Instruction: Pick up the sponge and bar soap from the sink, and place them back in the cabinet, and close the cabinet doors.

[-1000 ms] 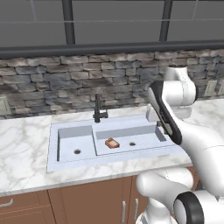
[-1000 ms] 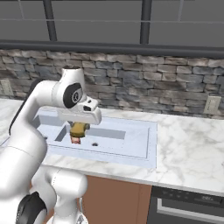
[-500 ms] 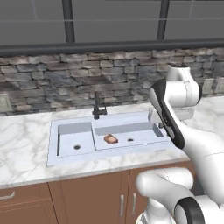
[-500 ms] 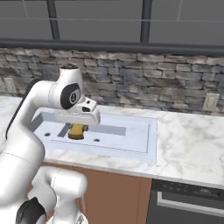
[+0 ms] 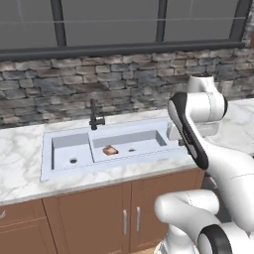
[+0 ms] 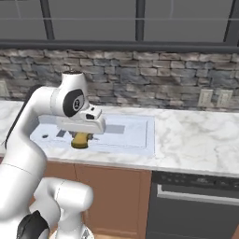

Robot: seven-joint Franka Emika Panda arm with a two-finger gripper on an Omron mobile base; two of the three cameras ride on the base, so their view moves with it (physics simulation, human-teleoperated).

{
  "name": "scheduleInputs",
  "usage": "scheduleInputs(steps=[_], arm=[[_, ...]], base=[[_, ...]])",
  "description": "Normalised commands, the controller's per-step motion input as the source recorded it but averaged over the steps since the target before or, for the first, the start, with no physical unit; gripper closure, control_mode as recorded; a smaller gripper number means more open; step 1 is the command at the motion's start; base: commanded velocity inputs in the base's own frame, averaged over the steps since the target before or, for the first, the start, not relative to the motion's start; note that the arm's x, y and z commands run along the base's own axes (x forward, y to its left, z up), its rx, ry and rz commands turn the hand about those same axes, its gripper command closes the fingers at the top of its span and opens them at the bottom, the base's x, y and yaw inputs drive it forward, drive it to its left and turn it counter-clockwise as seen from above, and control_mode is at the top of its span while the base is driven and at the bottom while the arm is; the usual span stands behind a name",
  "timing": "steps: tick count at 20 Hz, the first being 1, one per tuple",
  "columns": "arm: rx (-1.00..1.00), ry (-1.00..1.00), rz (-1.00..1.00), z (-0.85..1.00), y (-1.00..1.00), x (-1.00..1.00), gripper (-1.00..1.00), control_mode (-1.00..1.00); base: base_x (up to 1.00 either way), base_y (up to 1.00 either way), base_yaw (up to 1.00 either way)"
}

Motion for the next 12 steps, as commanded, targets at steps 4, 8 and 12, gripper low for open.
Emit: scheduleInputs(steps=[4,8,12], arm=[[0.00,0.00,0.00,0.00,0.00,0.00,1.00,1.00],[0.00,0.00,0.00,0.00,0.00,0.00,1.00,1.00],[0.00,0.00,0.00,0.00,0.00,0.00,1.00,1.00]], base=[[-0.55,-0.40,-0.36],[-0.38,-0.32,-0.33],[-0.06,-0.31,-0.18]])
